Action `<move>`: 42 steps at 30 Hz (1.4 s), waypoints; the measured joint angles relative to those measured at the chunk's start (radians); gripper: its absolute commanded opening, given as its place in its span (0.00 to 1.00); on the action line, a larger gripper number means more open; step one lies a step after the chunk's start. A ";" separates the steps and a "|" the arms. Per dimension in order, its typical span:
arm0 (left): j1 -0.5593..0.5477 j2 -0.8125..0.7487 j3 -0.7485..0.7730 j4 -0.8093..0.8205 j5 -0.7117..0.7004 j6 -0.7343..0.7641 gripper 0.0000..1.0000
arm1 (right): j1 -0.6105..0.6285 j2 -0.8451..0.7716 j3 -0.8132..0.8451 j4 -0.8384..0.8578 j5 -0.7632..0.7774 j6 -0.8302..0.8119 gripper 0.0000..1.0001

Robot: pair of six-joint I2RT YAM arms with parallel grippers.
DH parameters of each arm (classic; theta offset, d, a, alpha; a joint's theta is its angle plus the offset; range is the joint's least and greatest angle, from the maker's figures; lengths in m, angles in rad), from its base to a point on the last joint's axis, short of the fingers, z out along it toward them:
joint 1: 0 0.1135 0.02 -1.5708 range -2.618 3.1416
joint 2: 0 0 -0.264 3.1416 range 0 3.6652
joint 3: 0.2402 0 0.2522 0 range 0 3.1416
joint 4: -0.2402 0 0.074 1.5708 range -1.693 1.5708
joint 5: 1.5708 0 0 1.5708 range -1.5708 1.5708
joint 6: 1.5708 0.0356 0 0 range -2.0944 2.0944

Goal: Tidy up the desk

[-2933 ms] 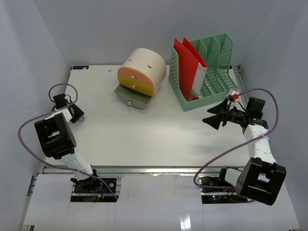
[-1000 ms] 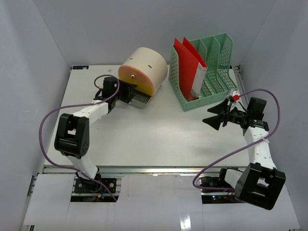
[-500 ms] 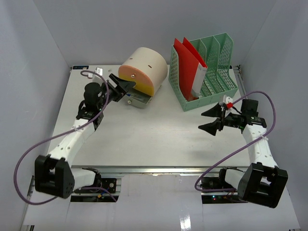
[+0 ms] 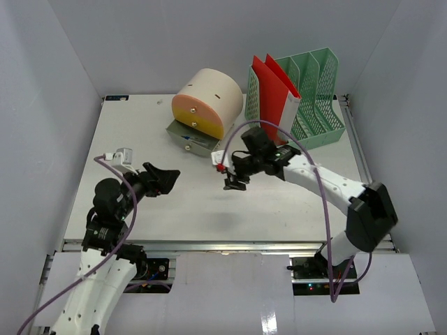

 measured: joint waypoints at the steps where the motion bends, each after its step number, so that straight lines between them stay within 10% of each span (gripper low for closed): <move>1: 0.000 -0.046 0.000 -0.028 -0.013 -0.002 0.98 | 0.034 0.064 0.059 0.011 0.050 0.018 0.51; 14: 0.000 -0.327 0.004 -0.276 -0.111 -0.076 0.98 | 0.174 0.718 0.713 0.109 0.380 0.304 0.41; 42: 0.000 -0.376 0.006 -0.346 -0.122 -0.132 0.98 | 0.088 0.911 0.756 0.363 0.852 0.369 0.73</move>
